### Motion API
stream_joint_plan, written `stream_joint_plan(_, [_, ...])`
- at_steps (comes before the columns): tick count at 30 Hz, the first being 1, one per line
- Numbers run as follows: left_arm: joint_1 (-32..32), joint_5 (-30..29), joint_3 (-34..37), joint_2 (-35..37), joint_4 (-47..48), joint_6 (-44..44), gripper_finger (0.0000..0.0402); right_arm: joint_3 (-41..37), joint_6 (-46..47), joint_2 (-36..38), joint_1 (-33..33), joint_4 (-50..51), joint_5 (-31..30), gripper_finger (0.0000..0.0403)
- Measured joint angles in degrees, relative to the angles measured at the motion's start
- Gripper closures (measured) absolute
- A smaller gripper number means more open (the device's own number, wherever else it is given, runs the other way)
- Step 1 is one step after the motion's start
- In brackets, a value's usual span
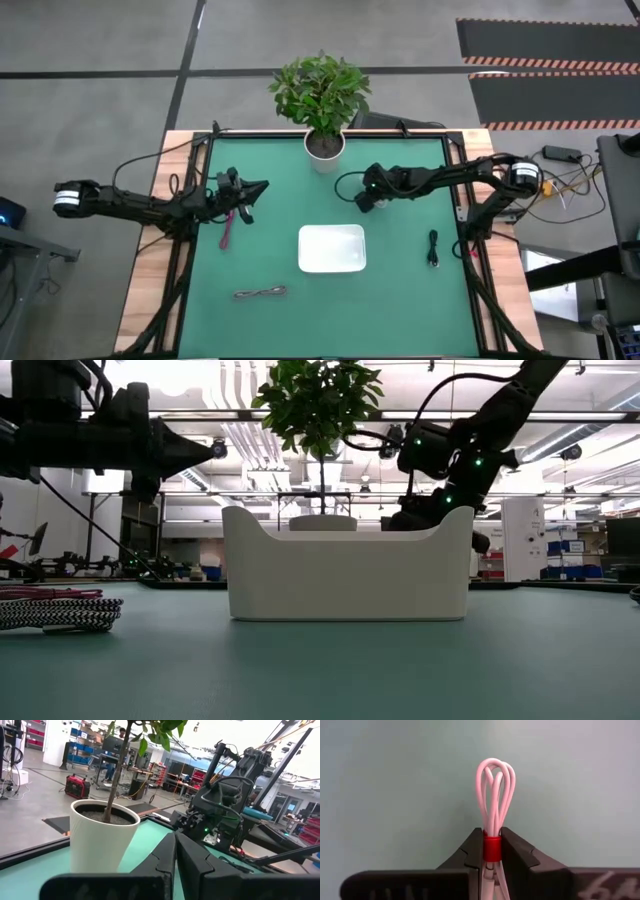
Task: Pick and place USB-C Cables
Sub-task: Put the white charger cable into the white bin
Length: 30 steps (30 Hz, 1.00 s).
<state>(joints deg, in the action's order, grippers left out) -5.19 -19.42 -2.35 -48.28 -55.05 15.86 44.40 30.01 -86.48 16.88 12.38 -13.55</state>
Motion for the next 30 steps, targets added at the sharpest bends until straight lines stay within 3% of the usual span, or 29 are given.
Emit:
stream_joint_plan(10, [0.02, -0.13, 0.00, 0.03, -0.06, -0.02, 0.0402, 3.33, -0.12, 5.91, -1.81, 8.48, 0.03, 0.0368])
stream_joint_plan(20, [0.00, -0.17, 0.02, -0.10, 0.00, -0.17, 0.0402, 10.17, -0.67, 12.14, -9.10, 17.34, -4.05, 0.0368])
stream_joint_plan(30, [0.00, -0.39, 0.00, 0.21, 0.00, -0.13, 0.0402, 21.89, -2.66, 10.03, -17.06, 29.35, -6.04, 0.0369])
